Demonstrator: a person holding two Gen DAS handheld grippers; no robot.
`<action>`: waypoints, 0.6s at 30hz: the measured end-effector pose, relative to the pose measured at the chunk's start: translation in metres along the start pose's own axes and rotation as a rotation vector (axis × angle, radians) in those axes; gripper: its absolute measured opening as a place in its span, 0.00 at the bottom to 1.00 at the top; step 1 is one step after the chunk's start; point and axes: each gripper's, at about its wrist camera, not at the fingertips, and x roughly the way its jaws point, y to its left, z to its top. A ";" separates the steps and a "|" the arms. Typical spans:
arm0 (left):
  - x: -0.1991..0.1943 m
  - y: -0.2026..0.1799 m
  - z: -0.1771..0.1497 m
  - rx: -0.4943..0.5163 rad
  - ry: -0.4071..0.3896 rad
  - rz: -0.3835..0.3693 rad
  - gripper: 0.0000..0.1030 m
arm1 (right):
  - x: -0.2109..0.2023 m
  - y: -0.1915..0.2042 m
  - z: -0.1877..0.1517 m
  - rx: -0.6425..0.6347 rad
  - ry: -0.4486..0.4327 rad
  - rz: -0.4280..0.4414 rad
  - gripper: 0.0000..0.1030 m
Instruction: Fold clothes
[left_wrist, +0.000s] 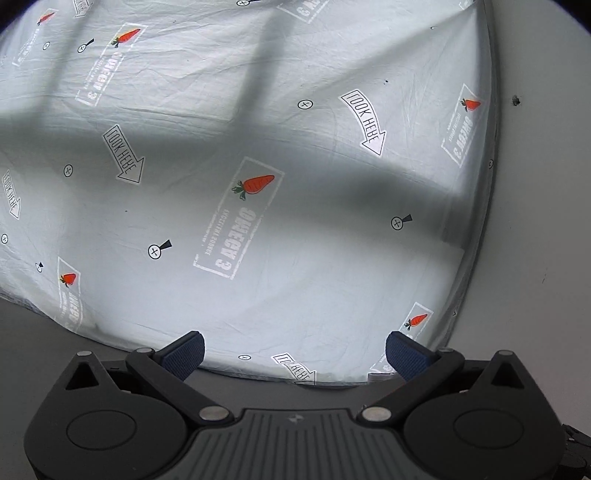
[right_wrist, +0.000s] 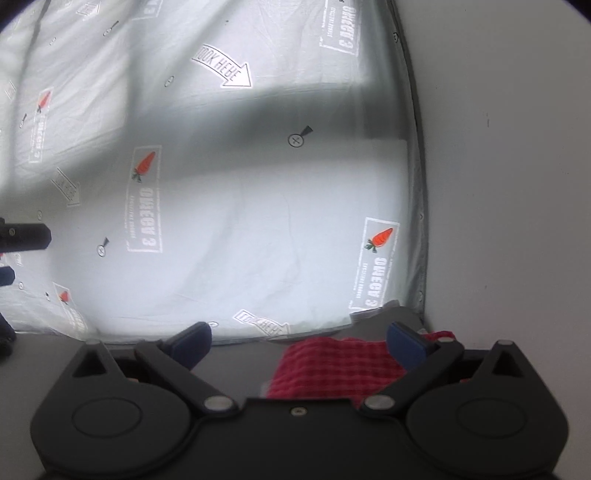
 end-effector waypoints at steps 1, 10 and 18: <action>-0.006 0.004 -0.001 0.006 0.008 0.008 1.00 | -0.007 0.008 -0.001 0.012 -0.007 0.013 1.00; -0.069 0.063 -0.011 -0.065 0.167 -0.008 1.00 | -0.057 0.095 -0.017 -0.017 0.056 0.102 1.00; -0.163 0.158 0.003 0.126 0.077 -0.074 1.00 | -0.132 0.226 -0.046 -0.041 0.037 0.001 1.00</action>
